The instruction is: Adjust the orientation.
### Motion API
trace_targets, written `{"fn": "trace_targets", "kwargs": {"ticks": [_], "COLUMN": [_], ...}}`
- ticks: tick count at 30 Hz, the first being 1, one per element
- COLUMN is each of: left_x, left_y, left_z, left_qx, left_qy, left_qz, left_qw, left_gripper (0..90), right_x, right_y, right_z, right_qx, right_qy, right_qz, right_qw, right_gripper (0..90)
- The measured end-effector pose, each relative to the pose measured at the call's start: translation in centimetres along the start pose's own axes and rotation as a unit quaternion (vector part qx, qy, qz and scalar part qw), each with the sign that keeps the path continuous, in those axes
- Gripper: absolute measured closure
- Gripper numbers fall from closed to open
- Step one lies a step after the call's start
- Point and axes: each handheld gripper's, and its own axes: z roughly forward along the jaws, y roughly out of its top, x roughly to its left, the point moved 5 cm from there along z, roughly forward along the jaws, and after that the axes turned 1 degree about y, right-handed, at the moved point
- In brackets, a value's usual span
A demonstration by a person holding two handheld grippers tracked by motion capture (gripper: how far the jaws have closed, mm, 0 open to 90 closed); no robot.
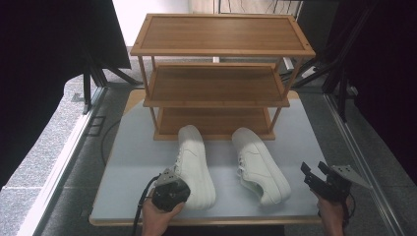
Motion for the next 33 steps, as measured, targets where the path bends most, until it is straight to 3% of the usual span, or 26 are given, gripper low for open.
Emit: {"fn": "trace_targets", "kwargs": {"ticks": [4, 8, 14, 19, 23, 26, 30, 33], "left_x": [-0.3, -1.3, -2.0, -2.0, -2.2, -2.7, -3.3, -3.5], "left_y": [0.9, 2.3, 3.2, 3.1, 3.1, 3.4, 3.9, 3.9], "left_z": [0.7, 1.6, 2.5, 2.4, 1.9, 1.6, 1.8, 2.2], "left_qx": [0.006, 0.024, 0.044, 0.045, 0.046, 0.037, 0.038, 0.041], "left_qy": [0.002, 0.010, 0.013, 0.021, 0.038, 0.023, 0.025, 0.024], "left_qz": [0.002, 0.022, 0.034, 0.035, 0.050, 0.057, 0.071, 0.070], "left_qw": [1.0000, 0.9994, 0.9984, 0.9981, 0.9969, 0.9974, 0.9965, 0.9964], "left_gripper": [89.8, 89.8, 89.6, 89.3, 88.6, 82.3, 81.8, 81.4], "right_x": [-0.1, -0.2, -0.4, -0.8, -0.9, -0.9, -0.8, -0.8], "right_y": [0.0, 0.0, 0.0, -0.1, -0.1, -0.2, -0.3, -0.3], "right_z": [0.0, 0.2, 0.2, 0.2, 0.2, 0.3, 0.3, 0.3], "right_qx": [-0.001, 0.001, 0.001, 0.002, 0.003, 0.005, 0.007, 0.007], "right_qy": [-0.001, -0.001, -0.001, -0.007, -0.011, -0.013, -0.013, -0.013], "right_qz": [0.004, 0.006, 0.007, 0.016, 0.020, 0.020, 0.020, 0.020], "right_qw": [1.0000, 1.0000, 1.0000, 0.9998, 0.9997, 0.9997, 0.9997, 0.9997], "right_gripper": [34.6, 34.6, 34.6, 34.6, 34.7, 34.7, 34.6, 34.6]}}
